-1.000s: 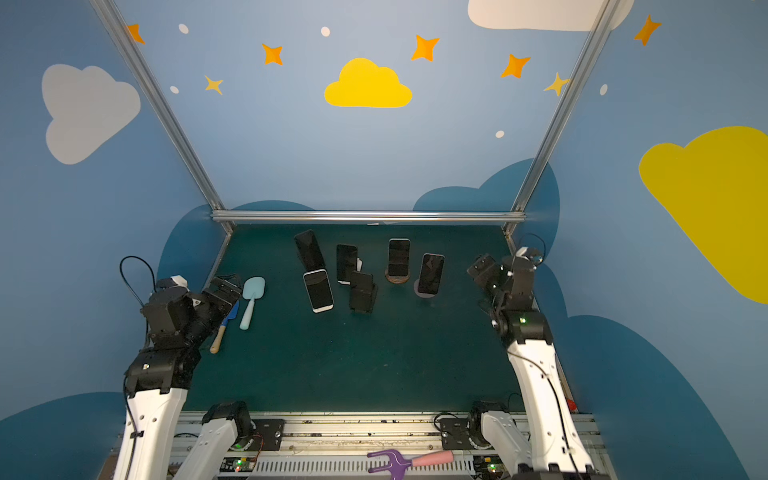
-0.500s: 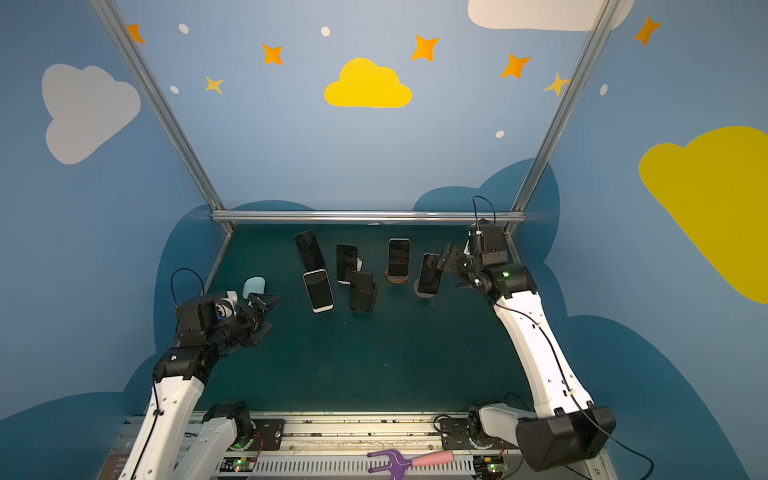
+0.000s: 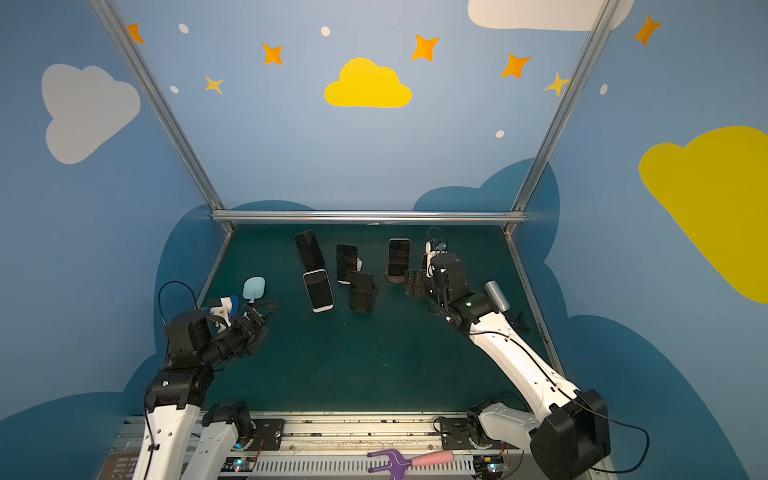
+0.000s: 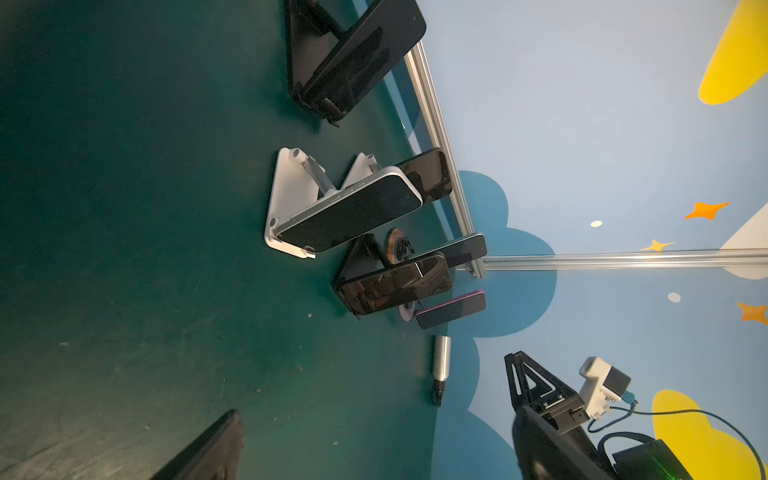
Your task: Remove the phone from the phone stand
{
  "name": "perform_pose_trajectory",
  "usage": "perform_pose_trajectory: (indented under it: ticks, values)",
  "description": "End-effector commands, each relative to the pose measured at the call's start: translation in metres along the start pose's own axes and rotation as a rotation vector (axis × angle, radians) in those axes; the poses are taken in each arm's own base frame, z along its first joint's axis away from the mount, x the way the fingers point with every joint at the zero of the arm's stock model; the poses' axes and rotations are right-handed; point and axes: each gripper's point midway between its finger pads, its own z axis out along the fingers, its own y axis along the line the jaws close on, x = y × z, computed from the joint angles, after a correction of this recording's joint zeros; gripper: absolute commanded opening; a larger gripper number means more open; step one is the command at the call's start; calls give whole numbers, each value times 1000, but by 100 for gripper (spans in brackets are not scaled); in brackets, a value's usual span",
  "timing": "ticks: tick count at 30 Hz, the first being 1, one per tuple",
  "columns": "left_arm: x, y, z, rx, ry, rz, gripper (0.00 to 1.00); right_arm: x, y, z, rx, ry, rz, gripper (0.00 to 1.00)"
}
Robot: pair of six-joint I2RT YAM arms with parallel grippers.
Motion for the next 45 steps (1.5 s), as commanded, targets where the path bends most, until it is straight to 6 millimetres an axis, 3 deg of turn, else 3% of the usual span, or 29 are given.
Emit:
perform_pose_trajectory:
  ticks: [1,5,17,27,45]
  values:
    - [0,-2,-1,4,-6,9,100,-23,-9,-3,66,-95,-53,88]
    - [-5,-4,3,2,-3,19,100,-21,-35,4,214,-75,-35,91]
    - [-16,-11,15,27,0,-44,100,-35,-65,52,194,-40,64,92]
    - [-23,-10,26,31,-5,-90,100,-29,-72,80,147,12,56,94]
    - [-22,-6,37,16,12,-98,100,-22,-79,98,119,41,86,94]
